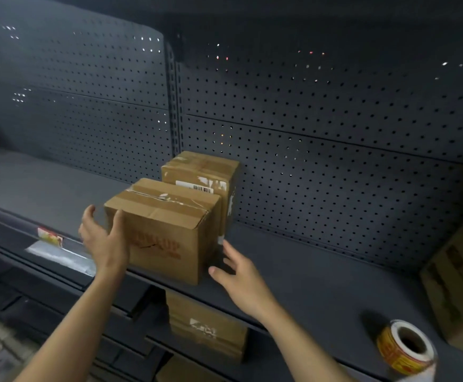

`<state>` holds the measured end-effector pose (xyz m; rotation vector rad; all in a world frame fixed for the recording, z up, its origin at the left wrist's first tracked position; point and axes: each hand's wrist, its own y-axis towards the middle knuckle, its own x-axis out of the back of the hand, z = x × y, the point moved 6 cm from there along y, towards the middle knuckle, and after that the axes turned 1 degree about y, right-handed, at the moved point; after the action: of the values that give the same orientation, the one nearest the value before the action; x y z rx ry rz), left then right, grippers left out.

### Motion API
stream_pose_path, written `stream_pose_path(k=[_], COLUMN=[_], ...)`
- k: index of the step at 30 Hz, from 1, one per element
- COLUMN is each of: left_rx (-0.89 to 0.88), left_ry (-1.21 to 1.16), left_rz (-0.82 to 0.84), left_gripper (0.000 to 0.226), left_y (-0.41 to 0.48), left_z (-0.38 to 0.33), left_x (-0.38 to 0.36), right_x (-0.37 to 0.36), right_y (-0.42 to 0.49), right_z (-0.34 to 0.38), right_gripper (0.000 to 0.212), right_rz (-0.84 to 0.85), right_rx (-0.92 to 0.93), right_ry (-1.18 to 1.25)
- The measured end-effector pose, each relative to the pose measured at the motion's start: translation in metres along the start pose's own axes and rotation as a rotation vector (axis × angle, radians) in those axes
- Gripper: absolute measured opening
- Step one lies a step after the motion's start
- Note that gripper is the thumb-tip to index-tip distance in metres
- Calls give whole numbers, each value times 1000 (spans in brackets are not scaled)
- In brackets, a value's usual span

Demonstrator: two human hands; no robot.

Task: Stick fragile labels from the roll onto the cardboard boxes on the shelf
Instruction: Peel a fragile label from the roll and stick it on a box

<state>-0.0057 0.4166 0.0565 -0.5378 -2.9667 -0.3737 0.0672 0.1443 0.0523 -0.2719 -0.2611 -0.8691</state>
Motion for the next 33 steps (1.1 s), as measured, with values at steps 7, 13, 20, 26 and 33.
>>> stream_pose_path(k=[7,13,20,26,33], left_rx=[199,56,-71,-116,-89], left_ry=[-155,-160,-198,-172,-180], left_rz=[253,238,280,409,556], left_gripper=[55,31,24,31,49], left_y=[18,-7,-59,-112,-159], left_z=[16,4,-22,-41,-45], left_x=[-15,-9,-19,-52,-92], right_x=[-35,-34,15,76,116], right_y=[24,23,-3,-25,-48], right_z=[12,2,-2,-17,-48], right_gripper=[85,90,77,69,55], right_rz=[28,-66,-332,-594,-721], right_rx=[-55,-16,118,141,71], right_ry=[-10,27,62,79,71])
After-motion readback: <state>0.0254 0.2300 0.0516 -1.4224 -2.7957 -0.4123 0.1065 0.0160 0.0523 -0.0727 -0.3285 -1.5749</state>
